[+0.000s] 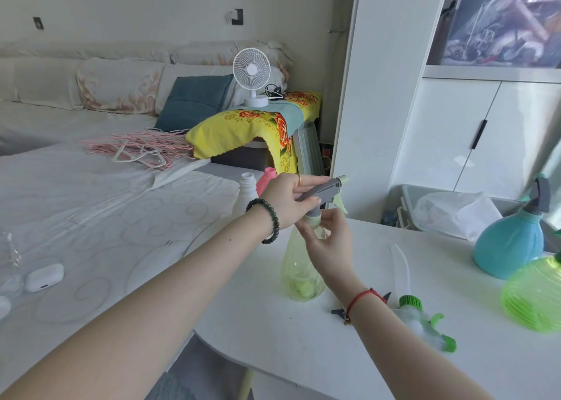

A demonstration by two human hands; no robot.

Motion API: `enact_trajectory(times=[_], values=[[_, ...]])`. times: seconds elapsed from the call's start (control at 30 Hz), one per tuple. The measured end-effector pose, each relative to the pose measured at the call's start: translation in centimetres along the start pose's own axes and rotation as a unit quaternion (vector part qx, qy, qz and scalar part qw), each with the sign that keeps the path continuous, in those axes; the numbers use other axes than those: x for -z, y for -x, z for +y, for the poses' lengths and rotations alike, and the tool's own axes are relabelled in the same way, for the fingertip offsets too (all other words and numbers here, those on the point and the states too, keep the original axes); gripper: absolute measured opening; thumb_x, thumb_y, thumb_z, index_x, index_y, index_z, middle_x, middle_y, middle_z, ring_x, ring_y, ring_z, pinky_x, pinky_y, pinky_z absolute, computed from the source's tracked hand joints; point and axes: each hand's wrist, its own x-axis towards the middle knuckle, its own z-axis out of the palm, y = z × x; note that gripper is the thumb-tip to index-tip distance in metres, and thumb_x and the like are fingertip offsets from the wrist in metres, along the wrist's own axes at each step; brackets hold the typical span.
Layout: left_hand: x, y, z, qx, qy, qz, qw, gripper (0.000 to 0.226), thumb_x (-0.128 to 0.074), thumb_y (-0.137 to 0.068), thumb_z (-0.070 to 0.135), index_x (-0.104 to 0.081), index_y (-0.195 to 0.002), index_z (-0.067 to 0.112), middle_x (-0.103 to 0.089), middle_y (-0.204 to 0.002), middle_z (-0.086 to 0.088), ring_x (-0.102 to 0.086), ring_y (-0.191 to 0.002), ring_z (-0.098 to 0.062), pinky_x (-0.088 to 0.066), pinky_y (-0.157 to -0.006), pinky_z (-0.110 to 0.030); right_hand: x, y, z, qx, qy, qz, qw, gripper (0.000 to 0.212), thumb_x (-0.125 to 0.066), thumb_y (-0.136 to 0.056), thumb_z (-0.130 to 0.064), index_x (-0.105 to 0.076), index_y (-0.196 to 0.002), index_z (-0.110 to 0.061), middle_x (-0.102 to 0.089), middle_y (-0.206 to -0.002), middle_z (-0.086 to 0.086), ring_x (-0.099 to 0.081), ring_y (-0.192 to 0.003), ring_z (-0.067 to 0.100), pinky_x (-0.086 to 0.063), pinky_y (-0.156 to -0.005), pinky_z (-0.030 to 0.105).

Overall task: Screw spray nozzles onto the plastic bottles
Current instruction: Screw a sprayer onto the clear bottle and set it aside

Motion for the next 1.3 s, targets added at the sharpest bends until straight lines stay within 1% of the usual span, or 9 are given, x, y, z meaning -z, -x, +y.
enact_trajectory(times=[0.17,0.27,0.33,0.6,0.7,0.8,1.03,1.17,1.3], values=[[-0.1,0.0,0.0,0.001,0.001,0.001,1.000,0.039,-0.057,-0.083,0.005,-0.059,-0.118,0.022,-0.067,-0.113,-0.002,-0.063,-0.094,-0.001,-0.046,-0.083,-0.007,0.6,0.1,0.4,-0.033,-0.009,-0.081,0.996,0.037,-0.056,-0.085,-0.037,-0.045,-0.118,-0.025,-0.051,-0.099,-0.022,-0.048,-0.093,-0.005,-0.034,-0.080,0.017],[-0.2,0.1,-0.1,-0.003,0.003,0.001,1.000,0.039,-0.057,-0.083,0.005,-0.059,-0.118,0.021,-0.067,-0.113,-0.003,-0.063,-0.095,-0.002,-0.046,-0.084,-0.008,0.9,0.0,0.4,0.002,-0.009,-0.100,0.995,0.006,-0.050,-0.091,-0.024,-0.053,-0.093,-0.028,-0.055,-0.083,-0.016,-0.051,-0.080,0.002,-0.038,-0.074,0.022],[-0.2,0.1,-0.1,-0.002,0.001,0.002,1.000,0.039,-0.057,-0.083,0.006,-0.059,-0.118,0.023,-0.067,-0.113,-0.002,-0.063,-0.095,-0.003,-0.046,-0.086,-0.010,0.6,-0.2,0.3,0.008,-0.015,-0.071,0.997,0.017,-0.056,-0.087,-0.018,-0.046,-0.081,-0.031,-0.056,-0.083,-0.012,-0.055,-0.083,0.007,-0.041,-0.072,0.017],[-0.2,0.1,-0.4,0.002,0.010,0.008,1.000,0.040,-0.059,-0.082,0.008,-0.060,-0.116,0.028,-0.068,-0.113,-0.001,-0.064,-0.094,-0.002,-0.049,-0.088,-0.018,0.1,0.1,0.2,-0.020,-0.045,-0.095,0.994,0.029,-0.056,-0.083,-0.039,-0.050,-0.109,-0.026,-0.061,-0.107,-0.007,-0.055,-0.099,0.002,-0.044,-0.085,0.026],[-0.2,0.1,-0.6,0.000,0.012,0.008,1.000,0.040,-0.059,-0.082,0.008,-0.059,-0.116,0.029,-0.068,-0.111,0.000,-0.064,-0.090,0.001,-0.050,-0.083,-0.015,0.2,-0.1,0.3,-0.007,-0.025,-0.087,0.996,0.006,-0.053,-0.088,-0.029,-0.052,-0.093,-0.032,-0.059,-0.090,-0.010,-0.052,-0.084,0.001,-0.039,-0.076,0.021],[-0.3,0.0,-0.7,0.001,0.011,0.006,1.000,0.039,-0.059,-0.082,0.009,-0.059,-0.116,0.029,-0.068,-0.112,-0.001,-0.065,-0.092,-0.002,-0.053,-0.079,-0.018,-0.4,-0.1,0.0,-0.024,-0.040,-0.023,0.999,0.019,-0.065,-0.080,-0.025,-0.046,-0.079,-0.029,-0.055,-0.079,-0.012,-0.051,-0.069,-0.007,-0.039,-0.063,0.012],[-0.3,0.1,-0.8,-0.003,0.015,0.012,1.000,0.040,-0.059,-0.081,0.008,-0.060,-0.115,0.029,-0.068,-0.111,-0.001,-0.064,-0.092,-0.001,-0.051,-0.085,-0.018,-0.4,0.9,0.2,-0.013,-0.046,-0.083,0.995,0.017,-0.047,-0.090,-0.039,-0.048,-0.107,-0.034,-0.056,-0.105,-0.019,-0.048,-0.096,-0.014,-0.037,-0.084,0.016],[-0.5,0.0,-0.9,0.001,0.017,0.015,1.000,0.039,-0.060,-0.081,0.009,-0.060,-0.115,0.029,-0.068,-0.112,-0.001,-0.065,-0.092,-0.002,-0.052,-0.083,-0.020,-0.7,0.5,0.1,0.005,-0.014,-0.007,1.000,0.019,-0.058,-0.086,-0.024,-0.042,-0.081,-0.031,-0.049,-0.080,-0.016,-0.047,-0.071,-0.018,-0.035,-0.063,0.002],[-0.3,0.0,-0.9,0.005,0.018,0.011,1.000,0.040,-0.059,-0.081,0.008,-0.060,-0.116,0.028,-0.068,-0.113,0.000,-0.064,-0.093,-0.001,-0.051,-0.078,-0.014,-0.9,0.8,0.0,-0.007,-0.040,0.002,0.999,0.019,-0.064,-0.082,-0.027,-0.046,-0.089,-0.026,-0.054,-0.088,-0.011,-0.049,-0.078,-0.016,-0.038,-0.069,0.006]])
